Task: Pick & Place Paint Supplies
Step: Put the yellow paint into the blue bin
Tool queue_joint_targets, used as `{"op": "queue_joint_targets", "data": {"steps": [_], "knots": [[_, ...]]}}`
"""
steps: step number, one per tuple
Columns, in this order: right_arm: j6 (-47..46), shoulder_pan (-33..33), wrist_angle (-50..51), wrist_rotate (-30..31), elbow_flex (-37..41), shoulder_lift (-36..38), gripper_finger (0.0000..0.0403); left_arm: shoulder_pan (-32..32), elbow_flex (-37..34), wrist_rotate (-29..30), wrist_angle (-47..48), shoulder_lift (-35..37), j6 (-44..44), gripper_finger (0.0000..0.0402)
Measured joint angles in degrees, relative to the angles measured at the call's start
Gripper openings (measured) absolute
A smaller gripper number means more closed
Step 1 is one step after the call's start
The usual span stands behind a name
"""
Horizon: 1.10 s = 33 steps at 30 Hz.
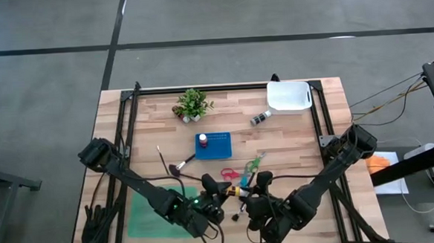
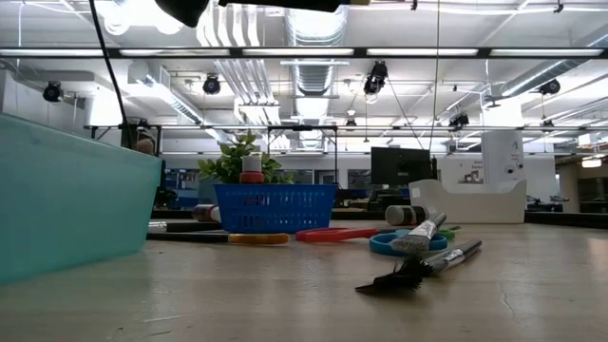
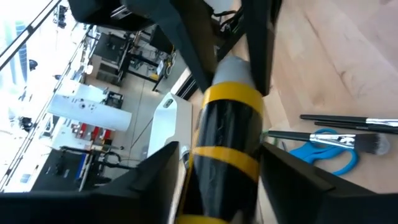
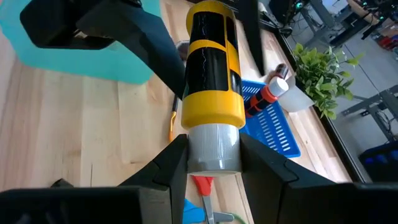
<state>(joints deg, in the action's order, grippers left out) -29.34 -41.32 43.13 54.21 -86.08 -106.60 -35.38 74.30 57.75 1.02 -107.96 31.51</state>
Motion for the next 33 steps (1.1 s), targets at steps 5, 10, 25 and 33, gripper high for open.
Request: {"op": "queue_joint_targets", "data": {"steps": [5,10,25,33], "knots": [[0.4,-0.1,-0.1,-0.3,0.0,0.0,0.0112,0.0,0.0,-2.1,0.3,0.0,-0.2,0.0156],[2.3,-0.2,-0.4,-0.3,0.0,0.0,0.0112,0.0,-0.1,-2.5,0.3,0.0,-0.6,0.0132],[16.4,-8.0,-2.4,12.7,0.4,0.0,0.0293,-0.2,-0.1,-10.7,0.5,2.9,-5.8,0.0148],[33.5,-13.5,-18.3,24.7,6.0,-0.1,0.03,0.0,-0.5,-26.3,-5.4,5.8,-8.8,0.0149]]}}
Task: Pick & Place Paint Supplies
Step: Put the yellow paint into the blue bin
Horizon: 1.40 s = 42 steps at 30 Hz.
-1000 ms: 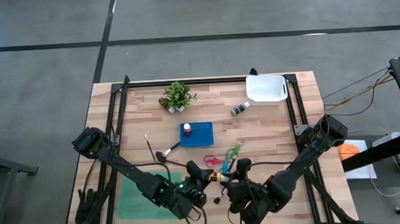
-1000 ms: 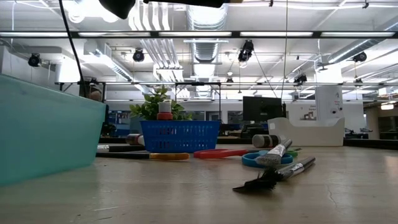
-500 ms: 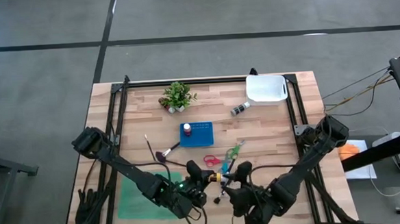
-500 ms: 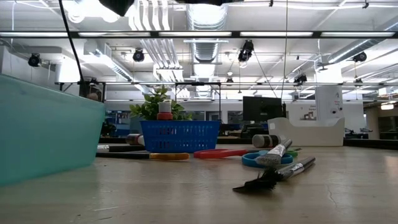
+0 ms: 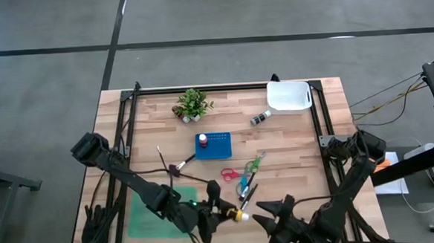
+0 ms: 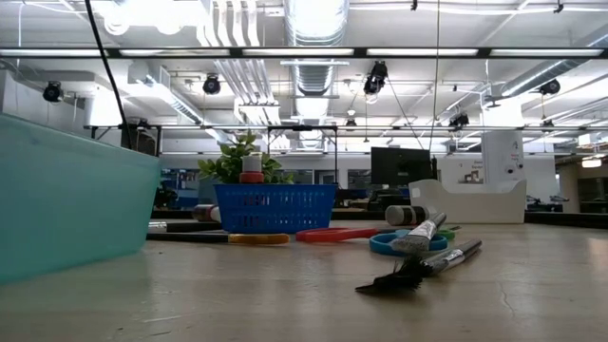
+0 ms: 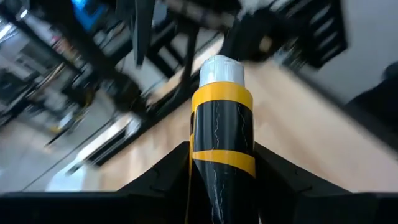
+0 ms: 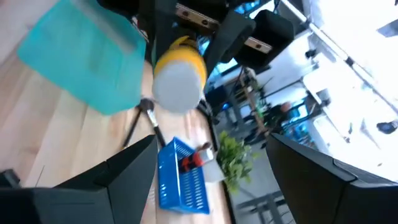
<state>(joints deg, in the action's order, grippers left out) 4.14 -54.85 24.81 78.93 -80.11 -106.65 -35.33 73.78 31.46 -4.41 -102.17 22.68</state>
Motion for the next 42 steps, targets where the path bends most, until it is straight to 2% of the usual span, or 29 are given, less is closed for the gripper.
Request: {"op": "queue_joint_targets", "data": {"steps": [4,8,12,15,18,29,37,42], "knots": [[13.4,0.0,-15.2,0.4,3.1,0.0,0.0301,1.1,-0.1,-5.5,-3.9,0.0,0.7,0.0149],[26.9,0.5,-29.4,-1.5,5.8,0.0,0.0301,2.2,-0.1,-6.5,-4.7,0.0,0.7,0.0149],[33.9,0.6,-36.3,-2.3,6.4,0.0,0.0301,2.6,-0.1,-7.3,-4.8,0.0,0.7,0.015],[34.4,0.9,-36.6,-2.6,6.1,0.0,0.0298,2.6,-0.1,-7.5,-4.8,0.0,0.9,0.015],[34.0,1.3,-36.8,-4.2,5.8,0.0,0.0277,2.6,-0.1,-7.5,-4.7,0.0,0.9,0.015],[34.4,2.1,-36.6,-4.8,5.7,-0.1,0.0115,2.6,-1.1,-7.5,-5.0,0.1,0.3,0.015],[34.3,2.1,-36.7,-4.6,5.7,-0.1,0.0111,2.7,-1.1,-7.3,-5.1,0.1,2.5,0.0151],[33.9,2.2,-37.2,-4.1,5.7,-0.1,0.0111,2.3,-1.1,-0.8,-2.9,0.1,10.0,0.0187]]}}
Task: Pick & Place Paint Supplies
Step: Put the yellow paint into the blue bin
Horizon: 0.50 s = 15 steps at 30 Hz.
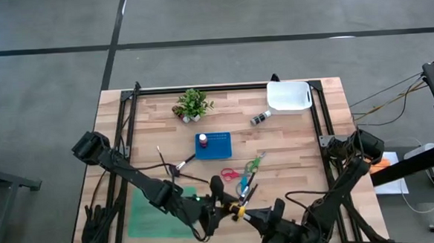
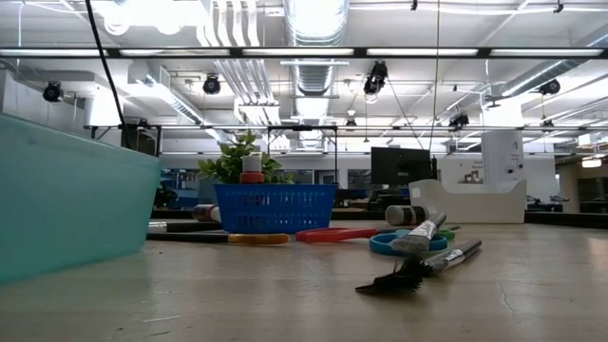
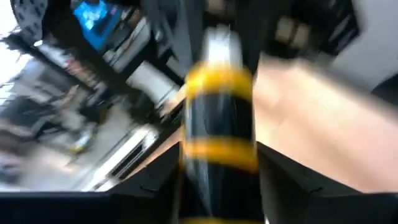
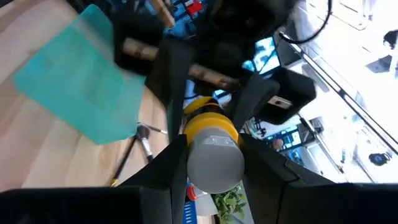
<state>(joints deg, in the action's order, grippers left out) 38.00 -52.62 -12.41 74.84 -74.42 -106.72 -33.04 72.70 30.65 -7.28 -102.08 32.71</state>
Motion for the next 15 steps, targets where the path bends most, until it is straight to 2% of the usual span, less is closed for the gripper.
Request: {"op": "queue_joint_targets", "data": {"steps": [4,8,10,13,14,15], "knots": [[0.0,0.0,-0.2,1.1,-0.2,0.2,0.0111,-1.0,-0.1,13.3,1.5,0.2,6.4,0.0236],[-0.1,0.3,0.0,1.7,-0.5,0.2,0.0111,-2.0,-0.1,25.8,5.4,1.0,8.9,0.0275],[-0.4,0.8,0.0,3.0,-0.6,0.2,0.0111,-2.8,-0.1,36.2,7.4,1.2,10.3,0.0288],[-2.3,2.0,0.0,3.6,-0.9,0.7,0.0111,-4.3,-0.1,55.0,9.1,1.2,13.6,0.0299],[-3.0,2.8,0.0,4.0,-1.0,1.0,0.0111,-4.6,-0.1,58.6,9.3,1.4,14.5,0.03],[-3.7,3.6,0.1,4.4,-1.0,1.5,0.0111,-5.1,-0.1,58.9,9.6,1.9,15.0,0.0301]]}}
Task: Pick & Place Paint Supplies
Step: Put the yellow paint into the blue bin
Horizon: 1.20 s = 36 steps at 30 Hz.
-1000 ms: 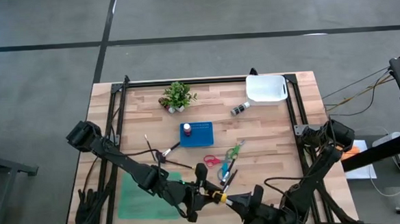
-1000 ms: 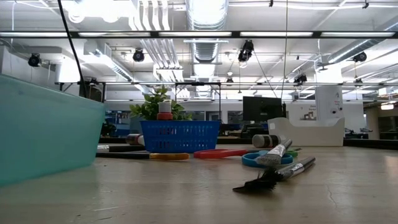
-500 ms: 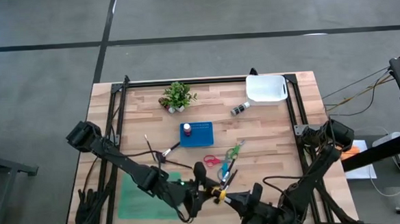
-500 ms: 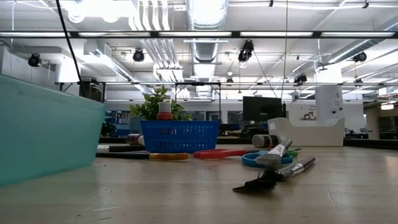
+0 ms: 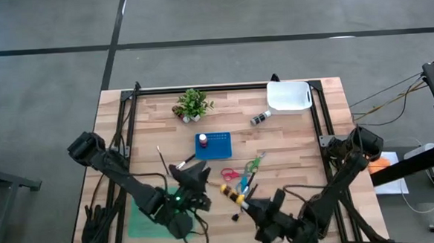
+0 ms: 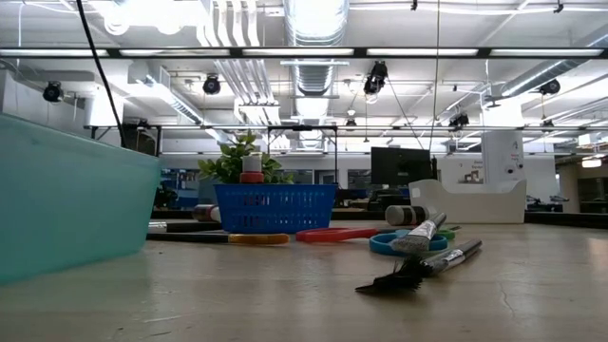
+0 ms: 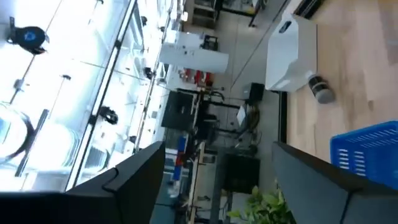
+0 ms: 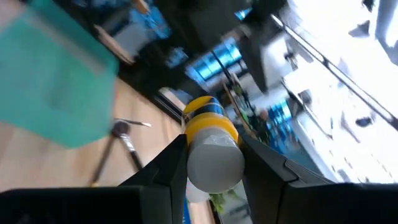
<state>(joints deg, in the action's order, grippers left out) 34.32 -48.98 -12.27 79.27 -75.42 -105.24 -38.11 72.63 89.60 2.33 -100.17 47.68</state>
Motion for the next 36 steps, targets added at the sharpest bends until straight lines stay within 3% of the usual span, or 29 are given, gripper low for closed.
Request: {"op": "queue_joint_targets", "data": {"steps": [4,6,11,14,19,25,30,36], "knots": [[-4.7,4.8,1.6,0.3,0.1,3.1,0.0111,-2.6,-0.3,0.3,0.9,3.6,-4.0,0.0302],[-10.8,7.9,6.8,-3.3,0.0,5.0,0.0111,-4.2,-1.7,0.3,3.2,6.5,-7.0,0.0302],[-35.5,19.3,29.2,-23.2,-1.6,9.8,0.0111,-7.5,-6.6,-1.5,4.1,15.0,-15.0,0.0302],[-41.8,27.0,37.6,-32.3,-3.1,10.4,0.0111,-8.4,-10.3,-9.9,3.6,21.2,-20.8,0.0302],[-47.2,38.0,47.9,-55.8,-8.4,9.7,0.0111,-7.4,-15.7,-23.3,-0.8,29.8,-26.7,0.0302],[-47.4,45.7,64.5,-62.0,-18.0,6.1,0.0111,-6.0,-23.5,-32.6,-15.3,35.6,-20.4,0.0302],[-45.3,48.6,72.1,-68.8,-25.5,1.4,0.0111,-5.2,-28.1,-33.9,-22.4,36.2,-16.9,0.0302],[-42.3,50.8,77.1,-73.3,-33.2,-5.6,0.0111,-4.5,-28.8,-33.9,-22.0,36.2,-17.4,0.0302]]}}
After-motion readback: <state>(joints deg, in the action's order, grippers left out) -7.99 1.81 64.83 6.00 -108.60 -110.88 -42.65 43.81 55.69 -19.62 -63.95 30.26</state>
